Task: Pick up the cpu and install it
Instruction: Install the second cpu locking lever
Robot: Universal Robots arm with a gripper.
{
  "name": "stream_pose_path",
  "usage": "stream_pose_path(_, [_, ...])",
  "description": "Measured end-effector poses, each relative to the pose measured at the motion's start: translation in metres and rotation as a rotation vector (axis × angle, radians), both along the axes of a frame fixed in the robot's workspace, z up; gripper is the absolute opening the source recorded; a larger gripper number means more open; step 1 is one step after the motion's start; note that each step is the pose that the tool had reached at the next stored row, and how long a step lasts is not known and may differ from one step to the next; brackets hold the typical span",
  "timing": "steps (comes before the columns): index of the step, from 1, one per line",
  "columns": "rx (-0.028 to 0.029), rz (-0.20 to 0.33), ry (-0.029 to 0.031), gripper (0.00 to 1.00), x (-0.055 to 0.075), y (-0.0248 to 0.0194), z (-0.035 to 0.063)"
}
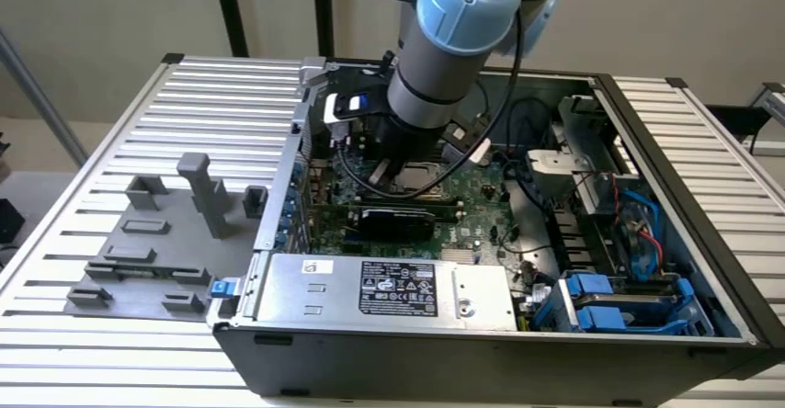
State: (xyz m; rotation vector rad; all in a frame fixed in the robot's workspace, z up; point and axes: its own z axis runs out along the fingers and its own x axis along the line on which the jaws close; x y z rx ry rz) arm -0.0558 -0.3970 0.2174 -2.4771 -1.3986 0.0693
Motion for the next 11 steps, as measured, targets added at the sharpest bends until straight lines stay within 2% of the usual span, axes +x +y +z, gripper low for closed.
stream_pose_path(3, [-0.0006,0.000,0.0000,0.11,0.0000,0.0000,0.0085])
stream_pose_path(11, [-0.0005,0.000,-0.0001,0.11,0.0000,0.0000,0.0088])
